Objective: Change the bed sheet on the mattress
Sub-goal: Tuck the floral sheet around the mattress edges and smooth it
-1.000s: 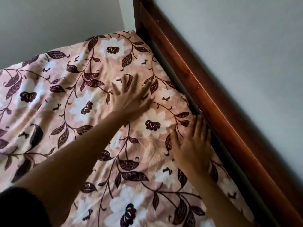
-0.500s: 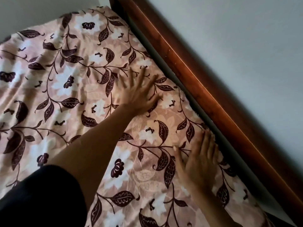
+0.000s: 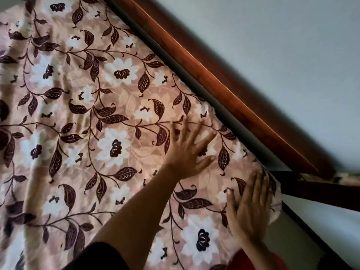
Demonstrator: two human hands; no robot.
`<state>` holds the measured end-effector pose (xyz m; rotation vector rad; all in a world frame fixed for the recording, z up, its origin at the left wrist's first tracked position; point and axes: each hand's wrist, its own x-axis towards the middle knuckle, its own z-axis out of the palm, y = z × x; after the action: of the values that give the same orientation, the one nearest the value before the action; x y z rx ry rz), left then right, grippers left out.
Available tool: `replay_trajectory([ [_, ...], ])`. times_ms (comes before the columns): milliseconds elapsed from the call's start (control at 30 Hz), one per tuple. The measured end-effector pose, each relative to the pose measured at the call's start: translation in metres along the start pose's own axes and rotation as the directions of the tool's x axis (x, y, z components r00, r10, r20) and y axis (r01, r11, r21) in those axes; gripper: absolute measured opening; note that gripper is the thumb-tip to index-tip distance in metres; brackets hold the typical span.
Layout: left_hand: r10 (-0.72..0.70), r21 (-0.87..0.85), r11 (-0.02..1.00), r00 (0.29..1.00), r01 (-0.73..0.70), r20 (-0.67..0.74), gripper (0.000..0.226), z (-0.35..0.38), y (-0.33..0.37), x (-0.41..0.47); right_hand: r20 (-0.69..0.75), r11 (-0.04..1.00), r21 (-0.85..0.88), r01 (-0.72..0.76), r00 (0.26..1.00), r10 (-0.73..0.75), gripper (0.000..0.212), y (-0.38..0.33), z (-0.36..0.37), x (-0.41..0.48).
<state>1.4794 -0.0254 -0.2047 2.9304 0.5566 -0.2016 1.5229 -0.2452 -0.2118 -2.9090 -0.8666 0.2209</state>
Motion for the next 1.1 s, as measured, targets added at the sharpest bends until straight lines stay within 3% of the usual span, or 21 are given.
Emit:
replay_trajectory([
  [167, 0.067, -0.014, 0.998, 0.998, -0.067, 0.008, 0.066, 0.015, 0.071, -0.044, 0.054, 0.961, 0.143, -0.237, 0.971, 0.231, 0.079, 0.050, 0.004, -0.074],
  [233, 0.108, -0.037, 0.993, 0.994, -0.108, 0.006, 0.064, 0.022, 0.096, -0.061, 0.006, 0.938, 0.231, -0.257, 0.965, 0.262, 0.073, 0.049, -0.002, -0.079],
  [333, 0.123, -0.097, 0.988, 0.990, -0.116, 0.070, 0.064, 0.030, 0.133, -0.089, -0.167, 0.912, 0.405, -0.065, 0.975, 0.144, 0.059, 0.018, -0.025, -0.040],
  [400, 0.170, -0.107, 0.982, 0.979, -0.158, 0.114, 0.065, 0.035, 0.151, -0.104, -0.200, 0.899, 0.428, 0.097, 0.980, -0.011, 0.054, -0.007, -0.035, 0.003],
  [500, 0.317, -0.103, 0.948, 0.924, -0.301, 0.216, 0.057, 0.035, 0.171, -0.132, -0.034, 0.886, 0.263, 0.382, 0.921, -0.387, 0.060, -0.006, -0.024, 0.027],
  [567, 0.428, -0.102, 0.904, 0.888, -0.416, 0.168, 0.056, 0.031, 0.163, -0.148, 0.048, 0.892, 0.092, 0.443, 0.892, -0.449, 0.068, 0.024, -0.008, 0.022],
  [634, 0.434, -0.080, 0.898, 0.901, -0.433, -0.007, 0.053, 0.028, 0.141, -0.161, 0.054, 0.927, 0.033, 0.375, 0.925, -0.376, 0.074, 0.063, -0.001, 0.002],
  [700, 0.240, -0.079, 0.964, 0.960, -0.253, -0.142, 0.051, 0.023, 0.113, -0.162, 0.082, 0.967, 0.089, 0.238, 0.966, -0.245, 0.078, 0.092, -0.002, -0.025],
  [767, -0.068, -0.170, 0.984, 0.992, 0.049, -0.109, 0.057, 0.012, 0.091, -0.143, 0.061, 0.981, 0.148, 0.126, 0.989, -0.136, 0.075, 0.095, -0.012, -0.044],
  [800, -0.198, -0.209, 0.961, 0.978, 0.180, -0.069, 0.060, 0.007, 0.088, -0.128, 0.017, 0.974, 0.170, 0.146, 0.988, -0.151, 0.071, 0.088, -0.016, -0.047],
  [900, -0.437, -0.267, 0.865, 0.900, 0.424, 0.014, 0.057, 0.014, 0.100, -0.095, -0.077, 0.878, 0.199, 0.435, 0.900, -0.429, 0.059, 0.032, -0.028, -0.027],
  [1034, -0.704, -0.318, 0.668, 0.710, 0.673, 0.023, 0.058, 0.037, 0.115, -0.129, 0.140, 0.752, 0.037, 0.658, 0.742, -0.656, 0.066, -0.021, -0.013, 0.016],
  [1100, -0.808, -0.314, 0.542, 0.586, 0.780, 0.059, 0.060, 0.043, 0.102, -0.167, 0.193, 0.735, -0.058, 0.675, 0.730, -0.655, 0.073, -0.010, 0.000, 0.018],
])
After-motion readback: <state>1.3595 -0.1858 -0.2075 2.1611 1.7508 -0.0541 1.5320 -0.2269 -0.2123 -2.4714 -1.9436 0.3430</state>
